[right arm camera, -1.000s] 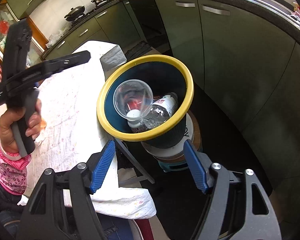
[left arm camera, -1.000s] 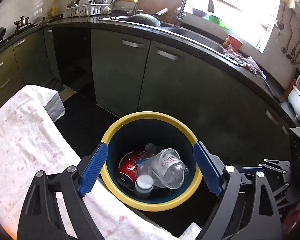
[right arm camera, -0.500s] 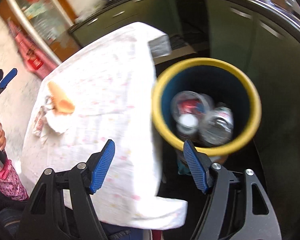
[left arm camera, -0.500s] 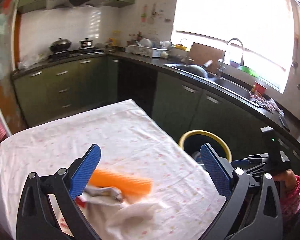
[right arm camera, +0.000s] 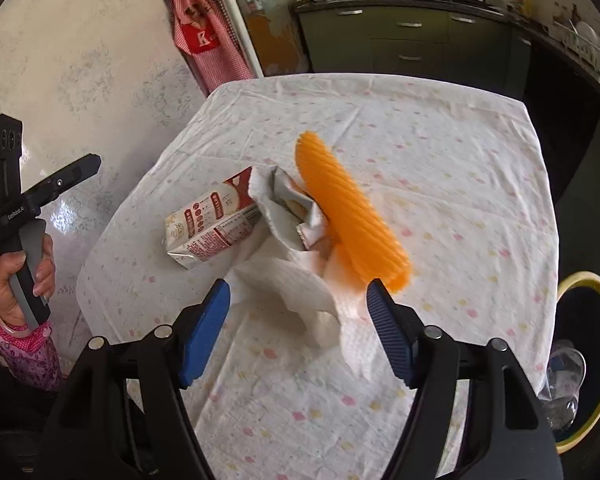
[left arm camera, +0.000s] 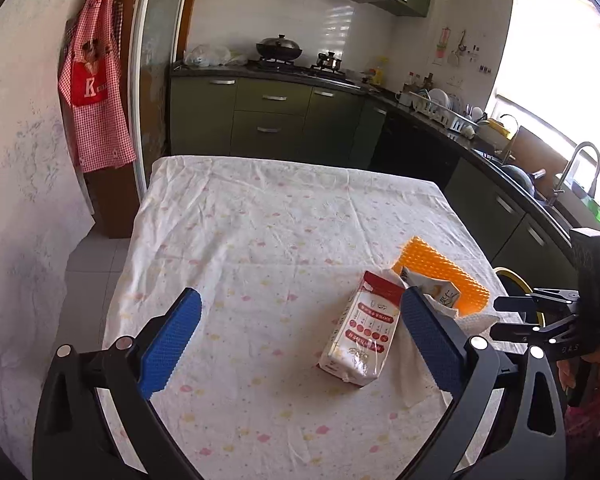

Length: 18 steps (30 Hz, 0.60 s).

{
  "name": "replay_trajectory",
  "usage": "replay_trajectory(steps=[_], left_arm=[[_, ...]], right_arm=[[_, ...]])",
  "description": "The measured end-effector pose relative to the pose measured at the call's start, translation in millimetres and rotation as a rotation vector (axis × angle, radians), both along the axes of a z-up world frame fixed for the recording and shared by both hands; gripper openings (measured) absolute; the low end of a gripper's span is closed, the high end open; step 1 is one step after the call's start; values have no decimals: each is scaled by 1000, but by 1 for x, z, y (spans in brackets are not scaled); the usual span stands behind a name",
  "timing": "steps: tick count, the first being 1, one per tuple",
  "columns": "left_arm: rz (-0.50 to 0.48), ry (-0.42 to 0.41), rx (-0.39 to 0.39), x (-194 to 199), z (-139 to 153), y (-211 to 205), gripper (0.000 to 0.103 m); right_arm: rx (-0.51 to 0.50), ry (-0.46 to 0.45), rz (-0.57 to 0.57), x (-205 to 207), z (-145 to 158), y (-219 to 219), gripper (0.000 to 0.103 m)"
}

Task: Collect trash
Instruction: 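Grasp the white paper towel with the right gripper, then lift the paper towel, carry it over the bin and release it with the right gripper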

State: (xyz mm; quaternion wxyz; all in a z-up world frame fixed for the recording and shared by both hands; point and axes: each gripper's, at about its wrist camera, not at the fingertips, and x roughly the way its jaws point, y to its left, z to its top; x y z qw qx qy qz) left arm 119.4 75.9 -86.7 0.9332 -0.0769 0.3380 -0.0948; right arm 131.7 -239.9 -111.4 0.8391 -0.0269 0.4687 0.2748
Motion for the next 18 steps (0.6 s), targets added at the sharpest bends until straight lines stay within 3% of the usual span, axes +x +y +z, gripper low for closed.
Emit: replay_trajectory(steps=[2,4,7,8,18], left_arm=[[-8,4,-14,1,-6,5,98],[-23,6,-18,2,-9,3,98],[-50,13,-21,6,-13,-4,98],[-57,17,-24,9,-14,-6,98],[-67,52,-31,20,-25,-14,98]], right_arm=[[-53,9,2,5,-6,12,67],[-88,29,-10,8,-16,14,58],[-124,66,-12,9,-29,19,25],[-125,68,-16,8,-30,20,6],[140,6,84,-15,28,11,3]])
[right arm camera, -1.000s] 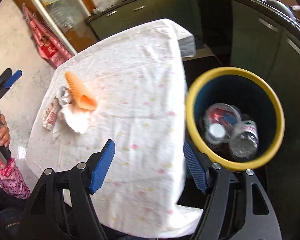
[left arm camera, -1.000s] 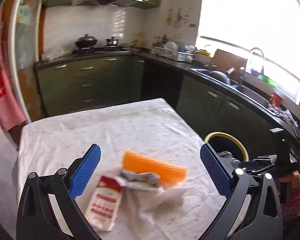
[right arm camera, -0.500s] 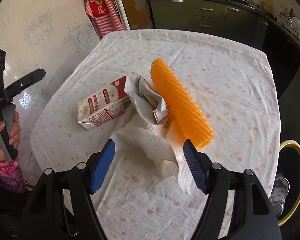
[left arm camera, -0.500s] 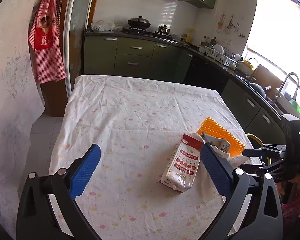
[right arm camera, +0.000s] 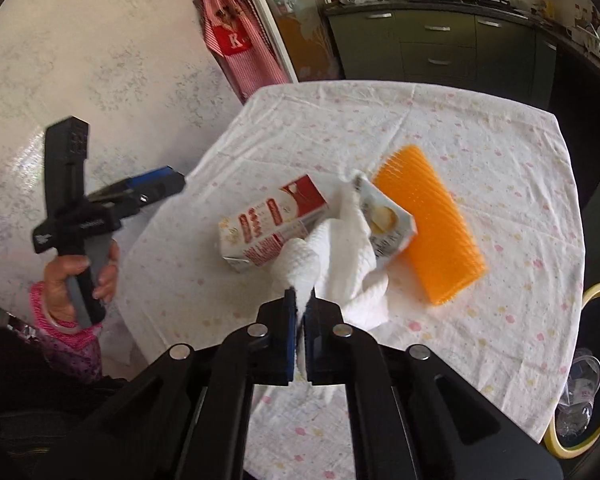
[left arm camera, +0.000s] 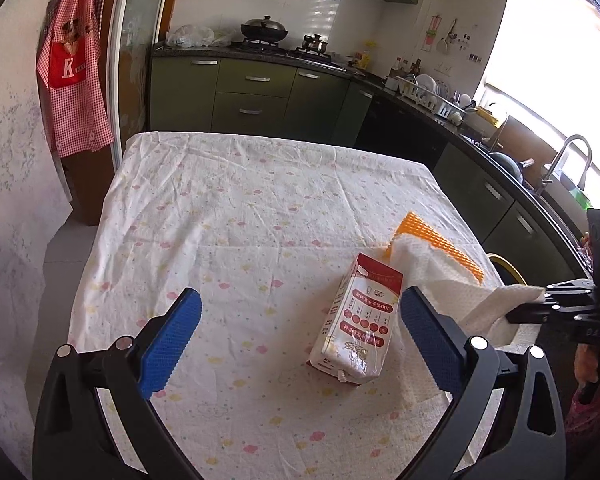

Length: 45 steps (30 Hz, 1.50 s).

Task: Collect trash
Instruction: 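Lift the paper towel, carry it over the bin and release it with the right gripper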

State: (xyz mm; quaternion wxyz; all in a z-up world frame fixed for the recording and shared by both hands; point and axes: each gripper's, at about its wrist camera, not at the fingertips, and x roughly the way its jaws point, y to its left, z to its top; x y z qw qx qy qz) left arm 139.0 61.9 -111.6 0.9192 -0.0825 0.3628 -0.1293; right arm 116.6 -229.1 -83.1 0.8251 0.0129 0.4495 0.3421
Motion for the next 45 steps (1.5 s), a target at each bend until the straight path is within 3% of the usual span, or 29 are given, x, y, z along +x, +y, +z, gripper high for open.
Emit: replay_trajectory(steps=[11,18,25,32,41,45], left_arm=[[7,-4,9,-5,1,-1,98],[0,-2,4,-8,-1,-1,98],[-26,-5,15,-10,1,-8,98],[-55,0,27,-7,2,-23,98],[-95,3,49,0,4,-47,98],[-114,10,64,2,3,-58,98]], right_arm=[[254,-86,37,3,78,-18,3],[312,-160,17,6,120,-31,3],[285,-208,-127,2,133,-71,3],[186,-204,-411,-1,112,-153,4],[-14,-49,-728,23,28,-248,6],[-36,9,-828,42,-7,-287,6]])
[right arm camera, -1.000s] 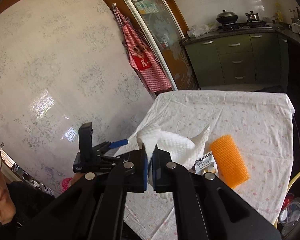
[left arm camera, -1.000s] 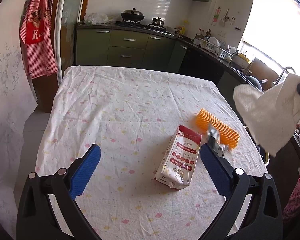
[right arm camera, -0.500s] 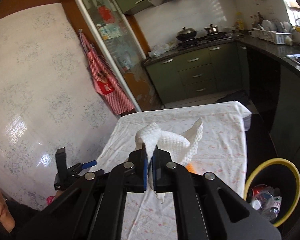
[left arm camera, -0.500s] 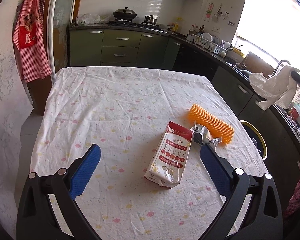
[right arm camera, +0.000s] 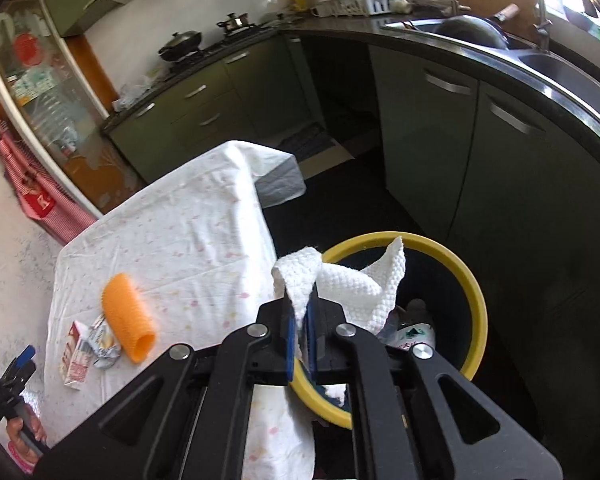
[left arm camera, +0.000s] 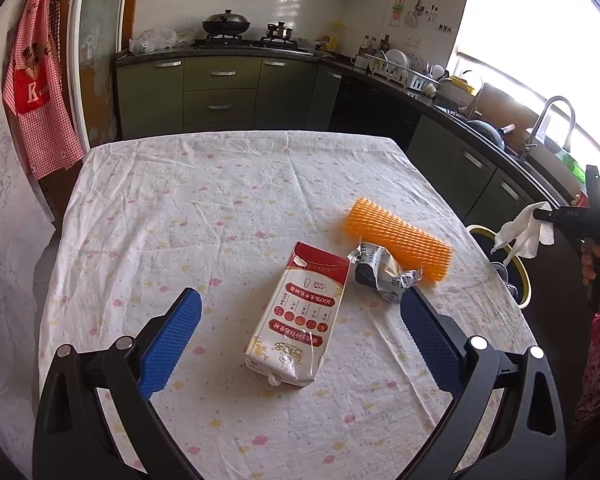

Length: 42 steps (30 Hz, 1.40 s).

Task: Collect trash
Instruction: 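Lift the paper towel, carry it over the bin and release it with the right gripper, then grasp the red-and-white milk carton with the left gripper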

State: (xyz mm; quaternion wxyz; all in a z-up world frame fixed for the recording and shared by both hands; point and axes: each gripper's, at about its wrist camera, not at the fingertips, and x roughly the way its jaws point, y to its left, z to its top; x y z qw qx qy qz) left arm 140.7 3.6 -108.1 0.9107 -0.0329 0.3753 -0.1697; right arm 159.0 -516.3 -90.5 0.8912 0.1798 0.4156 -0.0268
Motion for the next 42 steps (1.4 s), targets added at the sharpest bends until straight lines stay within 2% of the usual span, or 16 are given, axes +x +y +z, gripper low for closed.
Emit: replay_trajectory(steps=[3,7,8,9,11,14,21,27,31,42], left_arm=[[-9,2,5,0,0,-5,98],[-21,0,13,0,1,-11,98],[-23,-2,15,-1,1,-12,98],[-26,-3,16,-1,2,-13,98],[-29,-4,19,-2,2,-15,98],[-33,-2,24,-3,1,-16,98],[-82,9,58,-1,-8,-26,98],[-170,3,211,11,-24,-47,98],[-179,55,264,28,-43,-49,98],[-231,158,216,53,-66,-35,97]], right_arm=[[6,38,-50,15,-24,-22,7],[-89,73,-96,33,-45,-35,11],[-104,83,-96,36,-49,-36,17],[-120,97,-93,38,-53,-37,37],[-170,113,-122,37,-57,-36,52],[-190,92,-119,25,-53,-29,52],[-85,15,-16,-25,-44,10,58],[40,9,85,-40,-54,39,58],[44,1,122,-41,-52,58,59],[46,23,193,-33,-56,87,60]])
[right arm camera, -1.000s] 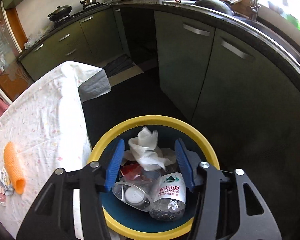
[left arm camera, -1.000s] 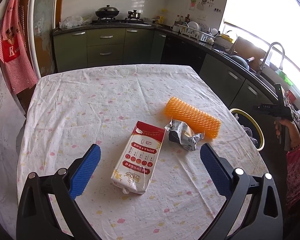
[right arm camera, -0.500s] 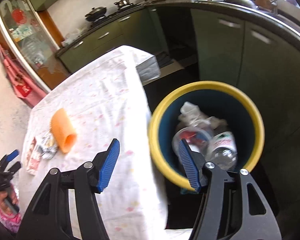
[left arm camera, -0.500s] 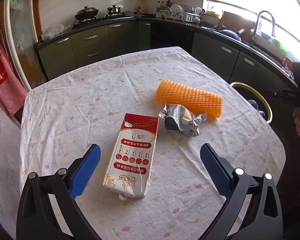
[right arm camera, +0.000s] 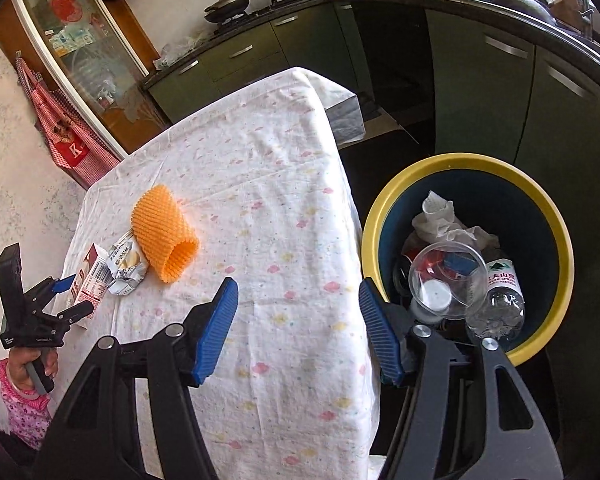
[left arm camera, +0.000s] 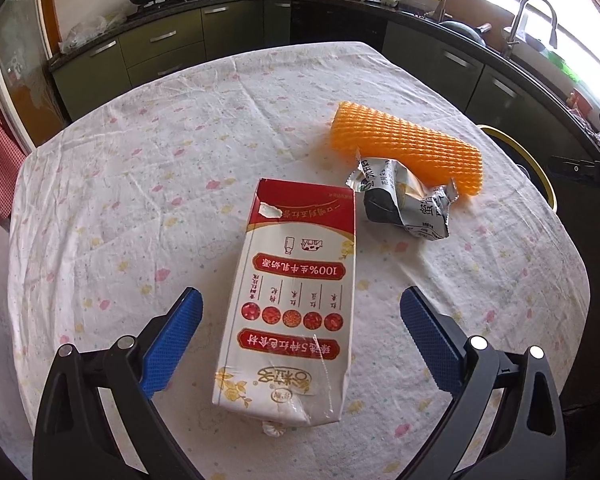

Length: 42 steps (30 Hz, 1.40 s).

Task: Collect trash
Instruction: 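Grasp the red-and-white milk carton with the left gripper, then carry the milk carton over the bin and drop it with the left gripper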

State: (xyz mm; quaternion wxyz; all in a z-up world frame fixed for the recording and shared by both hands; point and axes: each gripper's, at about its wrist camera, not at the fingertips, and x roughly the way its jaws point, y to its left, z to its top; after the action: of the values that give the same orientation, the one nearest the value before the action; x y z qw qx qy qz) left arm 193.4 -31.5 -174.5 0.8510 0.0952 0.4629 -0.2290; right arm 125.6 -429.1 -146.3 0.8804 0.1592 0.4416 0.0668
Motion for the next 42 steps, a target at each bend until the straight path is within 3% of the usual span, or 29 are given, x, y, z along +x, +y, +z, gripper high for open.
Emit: replay_trajectory(steps=[7,10,15,23,33,38,42], left_arm=[[13,40,52,17,-7,0,71],[22,40,64,20,-5,1,54],[4,55,25,14,2,3,53],[-108,-25,13,-10,49,-29,53],[-426,-46,-51,-12,90,-165,53],[-588,-5,-53,0,86,-263,53],[-689,73,-33,12,69,-348,53]], right_arm=[[2,10,4,0,-3,4,60],[6,11,3,0,-3,2,60],[10,0,3,-2,0,0,60],[10,-18,-27,-9,4,-11,60],[13,-56,-215,-52,10,-76,60],[26,-56,-300,-76,5,-110,60],[45,-45,-352,-91,-4,-134,60]])
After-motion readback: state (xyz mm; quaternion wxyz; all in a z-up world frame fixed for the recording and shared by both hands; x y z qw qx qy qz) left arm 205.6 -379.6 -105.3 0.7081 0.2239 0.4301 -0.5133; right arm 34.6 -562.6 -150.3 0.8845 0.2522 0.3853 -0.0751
